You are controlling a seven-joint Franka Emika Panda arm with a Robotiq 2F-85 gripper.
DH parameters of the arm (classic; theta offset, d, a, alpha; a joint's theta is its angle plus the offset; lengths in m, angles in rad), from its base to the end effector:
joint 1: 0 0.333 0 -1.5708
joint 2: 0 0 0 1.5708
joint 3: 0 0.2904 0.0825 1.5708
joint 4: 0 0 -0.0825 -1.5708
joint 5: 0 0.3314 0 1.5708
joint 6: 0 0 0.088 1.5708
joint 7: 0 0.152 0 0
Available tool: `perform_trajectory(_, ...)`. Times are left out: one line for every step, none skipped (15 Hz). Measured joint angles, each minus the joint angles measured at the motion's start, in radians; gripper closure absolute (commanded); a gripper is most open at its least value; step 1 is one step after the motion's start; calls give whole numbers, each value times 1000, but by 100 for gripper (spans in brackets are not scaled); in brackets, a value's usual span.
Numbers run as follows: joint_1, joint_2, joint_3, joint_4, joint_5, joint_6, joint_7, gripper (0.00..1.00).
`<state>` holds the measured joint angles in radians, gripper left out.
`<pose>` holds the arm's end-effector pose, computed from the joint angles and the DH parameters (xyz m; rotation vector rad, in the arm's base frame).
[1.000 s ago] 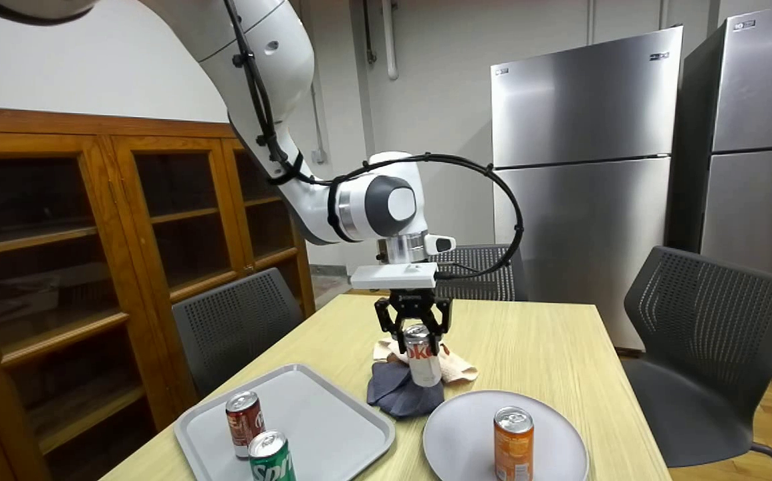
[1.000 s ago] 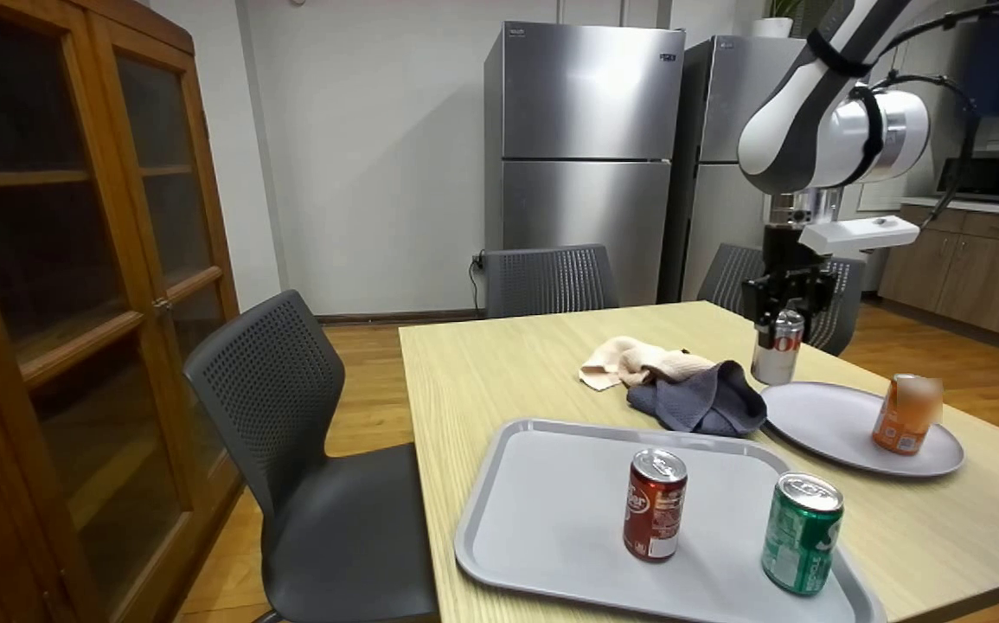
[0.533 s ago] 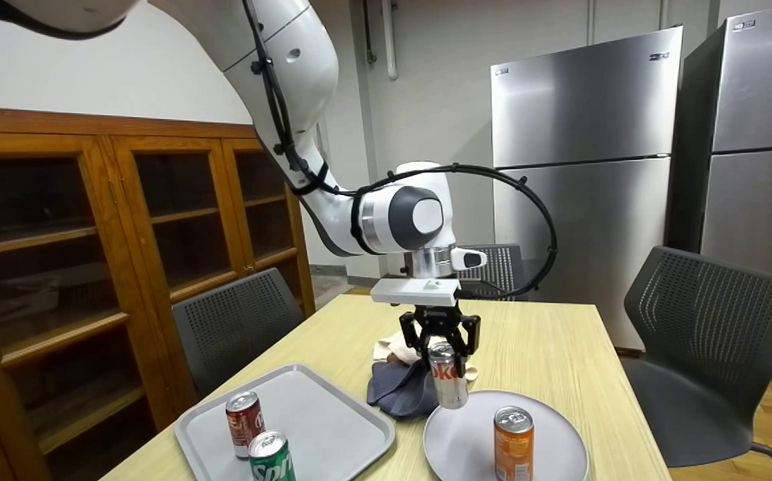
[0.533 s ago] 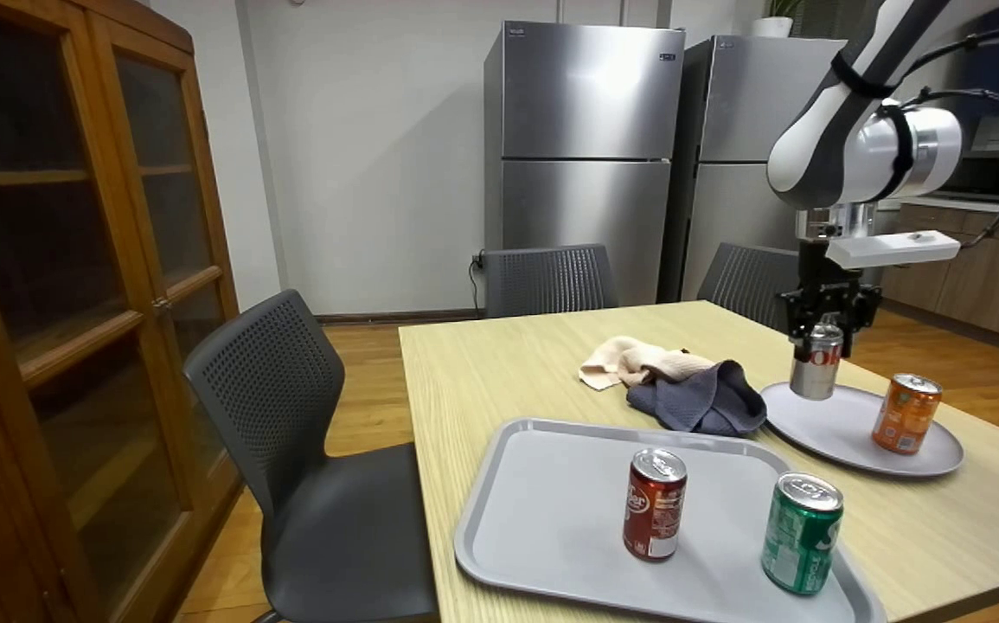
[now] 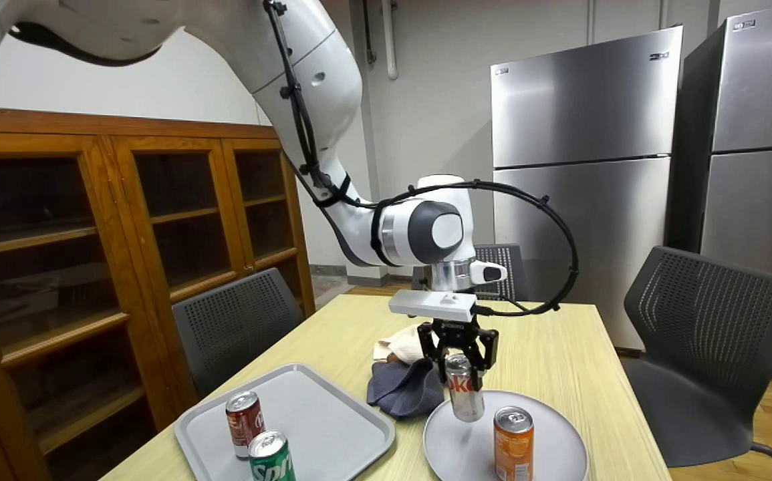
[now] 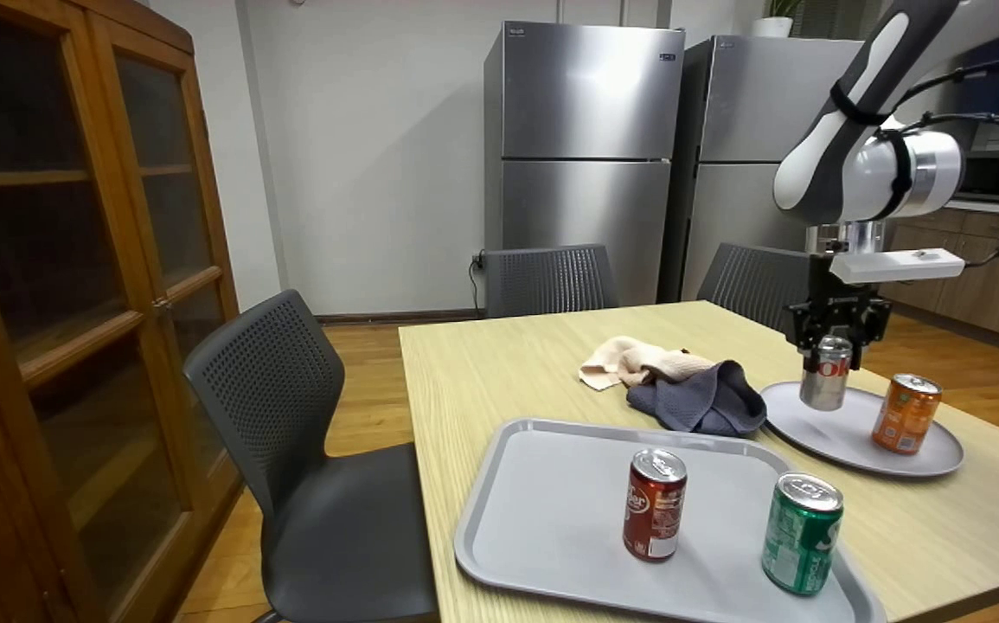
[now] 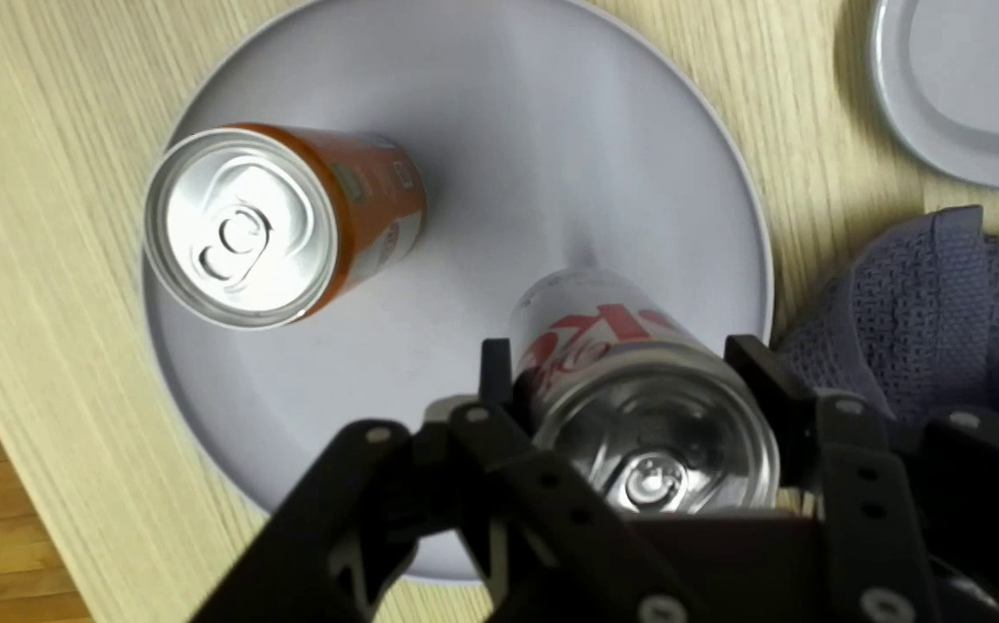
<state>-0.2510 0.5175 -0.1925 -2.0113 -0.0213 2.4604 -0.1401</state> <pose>0.4979 -0.2394 0.1685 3.0253 -0.4026 -0.1352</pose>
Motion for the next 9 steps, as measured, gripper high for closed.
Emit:
perform_trajectory(-2, 6, -1, 11, 0, 0, 1, 62)
perform_trajectory(-5, 10, -3, 22, 0, 0, 3, 62)
perform_trajectory(-8, 13, -4, 32, 0, 0, 5, 62)
perform_trajectory(-11, 15, -5, 40, 0, 0, 9, 62)
perform_trajectory(-16, 17, -7, 46, 0, 0, 12, 62)
perform_trajectory(-22, 20, -9, 52, 2, 0, 13, 62)
perform_trajectory(-28, 25, -11, 57, 5, 0, 14, 62)
perform_trajectory(-36, 31, -13, 62, 9, 0, 14, 62)
perform_trajectory(-43, 39, -14, 68, 14, 0, 14, 62)
